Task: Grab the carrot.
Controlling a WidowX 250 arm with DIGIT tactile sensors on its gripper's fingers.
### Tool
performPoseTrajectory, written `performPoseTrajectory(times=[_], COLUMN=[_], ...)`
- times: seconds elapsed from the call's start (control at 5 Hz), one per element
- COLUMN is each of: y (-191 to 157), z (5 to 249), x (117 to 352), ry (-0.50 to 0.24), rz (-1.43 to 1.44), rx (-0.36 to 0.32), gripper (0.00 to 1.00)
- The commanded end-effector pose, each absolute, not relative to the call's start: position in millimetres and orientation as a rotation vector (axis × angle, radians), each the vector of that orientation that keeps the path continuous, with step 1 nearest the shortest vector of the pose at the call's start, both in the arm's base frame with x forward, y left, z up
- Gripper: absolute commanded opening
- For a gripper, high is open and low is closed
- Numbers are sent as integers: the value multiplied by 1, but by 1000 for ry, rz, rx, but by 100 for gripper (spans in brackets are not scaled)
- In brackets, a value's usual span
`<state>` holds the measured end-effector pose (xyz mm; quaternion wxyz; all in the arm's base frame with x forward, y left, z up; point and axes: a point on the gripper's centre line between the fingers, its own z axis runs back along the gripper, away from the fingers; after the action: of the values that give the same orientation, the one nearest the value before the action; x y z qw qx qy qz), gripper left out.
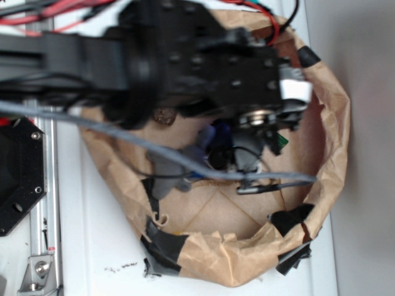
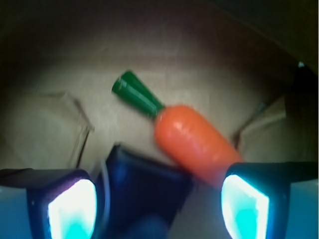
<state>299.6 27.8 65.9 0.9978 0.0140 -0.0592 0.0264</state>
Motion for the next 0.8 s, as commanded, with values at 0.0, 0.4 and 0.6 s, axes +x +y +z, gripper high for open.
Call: performPoseTrajectory(times=[0.0,0.4,0.6], y=[50,40,23], z=[69,25,26], x=[319,311,301], ry=[-146,-45,-5], rz=[68,40,-51], rx=[86,122,79], gripper=[100,100,0])
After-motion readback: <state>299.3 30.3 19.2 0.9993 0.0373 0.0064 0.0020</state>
